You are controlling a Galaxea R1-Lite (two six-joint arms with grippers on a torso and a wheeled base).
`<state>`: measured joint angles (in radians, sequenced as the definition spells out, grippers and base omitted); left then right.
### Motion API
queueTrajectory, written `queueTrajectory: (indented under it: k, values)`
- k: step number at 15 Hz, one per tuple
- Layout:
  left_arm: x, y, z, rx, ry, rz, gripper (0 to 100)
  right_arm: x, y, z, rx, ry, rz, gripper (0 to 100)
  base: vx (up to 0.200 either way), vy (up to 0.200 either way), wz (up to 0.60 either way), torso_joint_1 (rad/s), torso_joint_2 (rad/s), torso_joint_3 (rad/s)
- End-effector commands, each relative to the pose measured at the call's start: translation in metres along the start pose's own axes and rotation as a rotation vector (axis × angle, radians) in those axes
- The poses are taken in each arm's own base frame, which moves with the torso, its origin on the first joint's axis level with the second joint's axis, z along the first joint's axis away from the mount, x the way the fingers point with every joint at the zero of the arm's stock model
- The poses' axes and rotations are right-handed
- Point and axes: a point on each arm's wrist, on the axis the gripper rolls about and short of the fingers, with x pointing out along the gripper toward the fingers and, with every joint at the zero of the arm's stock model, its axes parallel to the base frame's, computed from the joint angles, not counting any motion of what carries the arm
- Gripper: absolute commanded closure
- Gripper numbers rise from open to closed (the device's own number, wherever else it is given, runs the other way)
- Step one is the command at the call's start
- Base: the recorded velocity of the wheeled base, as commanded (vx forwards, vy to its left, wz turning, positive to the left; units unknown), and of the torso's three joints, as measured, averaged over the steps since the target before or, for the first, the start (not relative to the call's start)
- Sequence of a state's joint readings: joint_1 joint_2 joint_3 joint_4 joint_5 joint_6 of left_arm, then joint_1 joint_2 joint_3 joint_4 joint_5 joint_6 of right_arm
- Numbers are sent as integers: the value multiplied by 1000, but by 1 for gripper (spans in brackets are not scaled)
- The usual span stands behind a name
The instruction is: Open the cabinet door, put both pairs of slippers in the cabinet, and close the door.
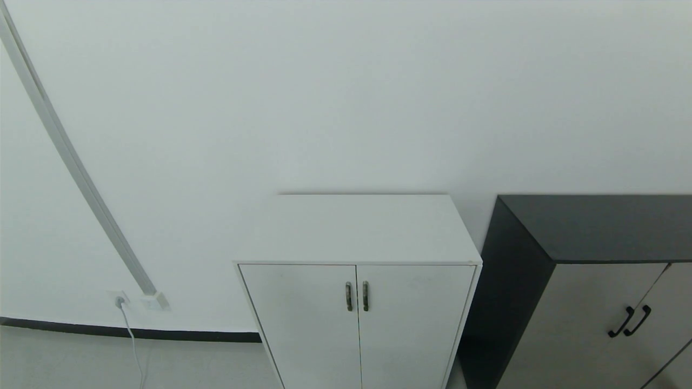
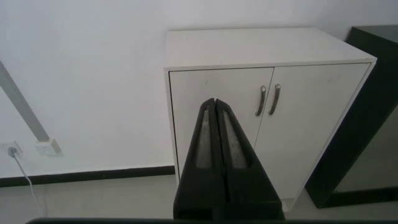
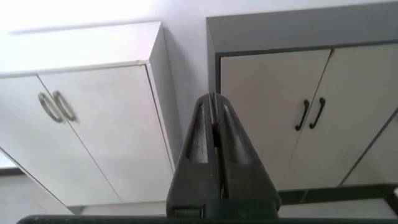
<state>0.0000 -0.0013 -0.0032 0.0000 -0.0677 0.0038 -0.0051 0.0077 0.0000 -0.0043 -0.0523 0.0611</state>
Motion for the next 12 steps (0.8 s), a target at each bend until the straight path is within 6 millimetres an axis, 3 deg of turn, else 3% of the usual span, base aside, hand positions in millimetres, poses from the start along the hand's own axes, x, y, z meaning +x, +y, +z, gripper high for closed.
queueTrajectory:
  k: [1,12]
  values:
    - [0,0,0,1,1,2,100,-1,0,0,18,-12,-18,100,0,0,0,0,0,0]
    - [0,0,0,1,1,2,100,-1,-1,1,21,-17,-35,100,0,0,0,0,0,0]
